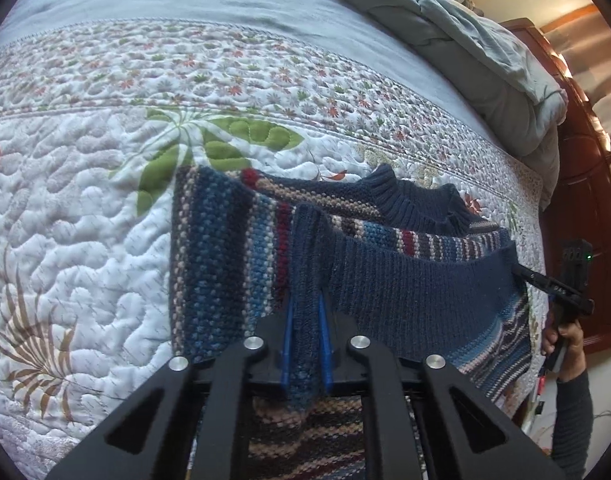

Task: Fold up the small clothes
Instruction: 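Lift the hem with the left tool while the right tool grips beside it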

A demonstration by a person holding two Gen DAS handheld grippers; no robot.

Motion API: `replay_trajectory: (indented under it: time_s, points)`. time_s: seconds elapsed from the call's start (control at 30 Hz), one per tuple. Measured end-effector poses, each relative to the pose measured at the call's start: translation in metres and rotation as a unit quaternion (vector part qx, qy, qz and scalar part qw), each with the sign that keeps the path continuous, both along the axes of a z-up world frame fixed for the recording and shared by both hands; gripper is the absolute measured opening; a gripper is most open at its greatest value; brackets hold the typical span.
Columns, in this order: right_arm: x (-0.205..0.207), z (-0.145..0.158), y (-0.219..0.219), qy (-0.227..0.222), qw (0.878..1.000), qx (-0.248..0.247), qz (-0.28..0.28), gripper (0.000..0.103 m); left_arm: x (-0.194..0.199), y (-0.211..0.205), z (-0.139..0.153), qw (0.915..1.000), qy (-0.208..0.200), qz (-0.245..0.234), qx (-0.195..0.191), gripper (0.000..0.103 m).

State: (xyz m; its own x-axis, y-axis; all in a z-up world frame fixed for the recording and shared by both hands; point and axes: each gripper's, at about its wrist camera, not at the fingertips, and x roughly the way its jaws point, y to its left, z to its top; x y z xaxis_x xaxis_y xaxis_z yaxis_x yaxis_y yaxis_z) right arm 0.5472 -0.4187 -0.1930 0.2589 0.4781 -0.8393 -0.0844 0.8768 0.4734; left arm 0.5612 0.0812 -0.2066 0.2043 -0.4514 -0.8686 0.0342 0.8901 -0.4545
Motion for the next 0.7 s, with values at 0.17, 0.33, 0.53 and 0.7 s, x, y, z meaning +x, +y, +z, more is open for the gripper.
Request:
replay_trajectory:
  time_s: [0.17, 0.33, 0.53, 0.7]
  points:
    - [-0.010, 0.023, 0.003, -0.028, 1.000, -0.012, 0.001, 0.009, -0.011, -0.004, 0.024, 0.9991, -0.042, 0.005, 0.003, 0.009]
    - [-0.014, 0.062, 0.007, -0.069, 0.997, -0.017, -0.006, 0.008, -0.016, -0.002, 0.076, 0.9949, -0.101, 0.004, -0.006, 0.009]
    - [0.006, 0.094, 0.006, -0.110, 0.993, -0.020, -0.042, 0.008, 0.010, 0.003, 0.117, 0.9904, -0.137, 0.015, 0.005, 0.009]
    - [0.037, 0.073, 0.015, -0.093, 0.993, -0.041, -0.067, 0.008, 0.044, -0.001, 0.092, 0.9923, -0.117, 0.037, 0.017, 0.009]
